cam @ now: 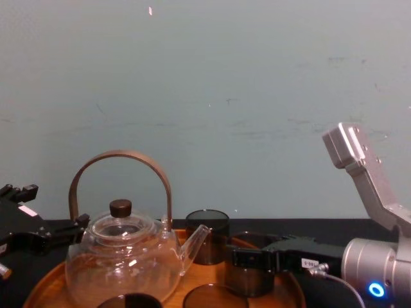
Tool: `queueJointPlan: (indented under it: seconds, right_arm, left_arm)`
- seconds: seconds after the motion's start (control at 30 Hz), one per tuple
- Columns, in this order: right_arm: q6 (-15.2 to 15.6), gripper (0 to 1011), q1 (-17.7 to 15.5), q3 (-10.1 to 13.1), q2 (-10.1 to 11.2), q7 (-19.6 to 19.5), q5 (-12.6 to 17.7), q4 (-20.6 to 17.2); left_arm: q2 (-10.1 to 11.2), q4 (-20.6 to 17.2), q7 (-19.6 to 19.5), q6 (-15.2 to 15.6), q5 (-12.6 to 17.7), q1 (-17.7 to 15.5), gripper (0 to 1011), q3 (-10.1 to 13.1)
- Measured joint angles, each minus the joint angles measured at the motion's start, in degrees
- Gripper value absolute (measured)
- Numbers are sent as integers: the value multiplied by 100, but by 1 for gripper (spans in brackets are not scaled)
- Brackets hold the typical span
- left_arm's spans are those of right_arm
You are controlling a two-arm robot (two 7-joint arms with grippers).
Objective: Pick up the glass from the table and place it on the tray.
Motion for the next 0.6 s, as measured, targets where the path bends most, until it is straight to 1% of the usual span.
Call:
queueJointPlan:
  seconds: [0.07, 0.33, 0.6]
  right_arm:
    - [0, 1002, -1, 1, 0, 1, 1, -1]
    - [13, 1002, -5, 12, 0, 13, 15, -2]
    - [188, 1002, -76, 50, 42, 27, 91, -109]
  left_arm:
    - [0, 0, 0, 0, 0, 0, 1010, 0]
    - [0, 0, 0, 0, 0, 0, 1010, 0]
    - [0, 0, 0, 0, 0, 0, 1009, 0]
